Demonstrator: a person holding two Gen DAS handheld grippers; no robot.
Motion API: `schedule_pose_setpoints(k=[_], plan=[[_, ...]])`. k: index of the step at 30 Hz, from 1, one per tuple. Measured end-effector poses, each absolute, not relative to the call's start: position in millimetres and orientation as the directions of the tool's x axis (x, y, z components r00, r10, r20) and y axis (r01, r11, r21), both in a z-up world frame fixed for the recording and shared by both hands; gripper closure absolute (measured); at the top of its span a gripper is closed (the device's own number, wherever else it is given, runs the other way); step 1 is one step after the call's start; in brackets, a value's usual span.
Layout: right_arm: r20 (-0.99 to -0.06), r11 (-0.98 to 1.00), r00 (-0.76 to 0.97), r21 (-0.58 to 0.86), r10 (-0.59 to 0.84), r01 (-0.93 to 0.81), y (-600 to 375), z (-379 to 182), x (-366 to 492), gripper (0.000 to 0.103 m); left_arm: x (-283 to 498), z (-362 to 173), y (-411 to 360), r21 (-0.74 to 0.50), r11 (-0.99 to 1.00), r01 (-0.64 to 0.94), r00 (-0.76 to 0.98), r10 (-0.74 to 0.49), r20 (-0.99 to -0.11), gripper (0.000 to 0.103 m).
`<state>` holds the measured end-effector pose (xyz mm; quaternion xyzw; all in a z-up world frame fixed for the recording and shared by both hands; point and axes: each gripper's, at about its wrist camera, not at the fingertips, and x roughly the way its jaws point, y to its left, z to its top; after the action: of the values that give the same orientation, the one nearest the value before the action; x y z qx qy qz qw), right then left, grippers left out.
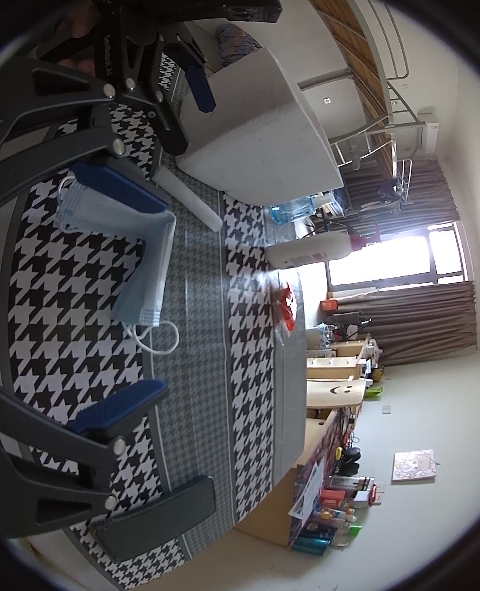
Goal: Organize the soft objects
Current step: 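Close the left gripper on the white foam roll while the right grasps the blue mask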
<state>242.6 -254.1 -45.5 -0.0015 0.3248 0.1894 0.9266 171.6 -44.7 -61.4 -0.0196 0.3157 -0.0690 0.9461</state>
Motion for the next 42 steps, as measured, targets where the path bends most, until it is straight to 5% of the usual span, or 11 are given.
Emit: schedule_pose_setpoints(k=[14,26,32,42], plan=[[-0.610,0.930,0.711,0.135,0.350,-0.342,-262.9,-51.7,246.1,0.009,182.5,-74.1,-46.4,-0.124,0.986,0.109,0.751,-0.163,-0.640,0.007],[-0.612,0.930,0.706,0.159,0.356,-0.330,-267.5,-55.8,248.7,0.009,189.3,-81.4,-54.4,-0.135,0.981,0.138,0.720,-0.193,-0.667,0.023],[-0.615,0.929,0.702,0.165,0.360,-0.332,-266.6,-57.4,249.8,0.009,195.3,-88.5,-56.7,-0.144,0.978,0.149,0.685,-0.207,-0.699,0.043],[-0.628,0.918,0.676,0.188,0.386,-0.349,-265.3,-68.4,246.0,0.009,203.1,-95.1,-63.7,-0.101,0.986,0.132,0.669,-0.164,-0.725,0.046]])
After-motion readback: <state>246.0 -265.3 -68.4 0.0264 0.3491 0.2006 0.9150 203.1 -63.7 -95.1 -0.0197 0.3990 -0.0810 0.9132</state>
